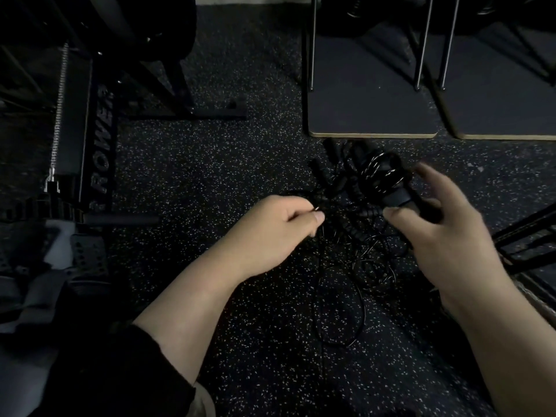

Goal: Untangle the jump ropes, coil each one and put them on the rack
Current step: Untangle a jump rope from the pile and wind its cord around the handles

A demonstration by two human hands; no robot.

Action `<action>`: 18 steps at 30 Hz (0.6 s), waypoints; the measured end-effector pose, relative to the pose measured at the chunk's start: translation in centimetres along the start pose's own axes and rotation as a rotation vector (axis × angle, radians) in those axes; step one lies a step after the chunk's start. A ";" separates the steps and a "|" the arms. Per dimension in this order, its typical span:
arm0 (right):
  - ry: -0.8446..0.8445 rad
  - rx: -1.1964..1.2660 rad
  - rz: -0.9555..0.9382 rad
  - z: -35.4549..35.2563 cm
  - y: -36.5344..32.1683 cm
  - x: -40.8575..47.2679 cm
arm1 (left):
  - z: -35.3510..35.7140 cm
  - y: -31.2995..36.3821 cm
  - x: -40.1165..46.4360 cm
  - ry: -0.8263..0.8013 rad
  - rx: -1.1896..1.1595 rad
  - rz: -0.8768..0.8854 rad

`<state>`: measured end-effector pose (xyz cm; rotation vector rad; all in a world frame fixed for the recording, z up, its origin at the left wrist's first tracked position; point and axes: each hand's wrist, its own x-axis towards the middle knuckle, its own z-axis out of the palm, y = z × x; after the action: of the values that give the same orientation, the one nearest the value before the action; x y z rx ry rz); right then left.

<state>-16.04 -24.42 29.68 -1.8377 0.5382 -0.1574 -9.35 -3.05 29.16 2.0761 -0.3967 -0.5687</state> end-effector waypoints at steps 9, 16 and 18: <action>-0.349 -0.509 -0.002 0.7 0.0 -0.7 | -1.6 1.5 -0.8 -0.002 0.418 0.201; -0.758 -0.377 -0.054 0.9 -0.2 -1.2 | -3.6 0.4 -0.4 -0.014 0.287 0.202; -0.900 -0.276 -0.042 0.8 -0.5 -1.5 | -3.8 0.3 -0.6 -0.024 0.169 0.193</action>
<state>-16.94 -22.94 30.11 -1.9513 -0.1225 0.7216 -7.85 -0.25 31.35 2.1626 -0.6707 -0.4575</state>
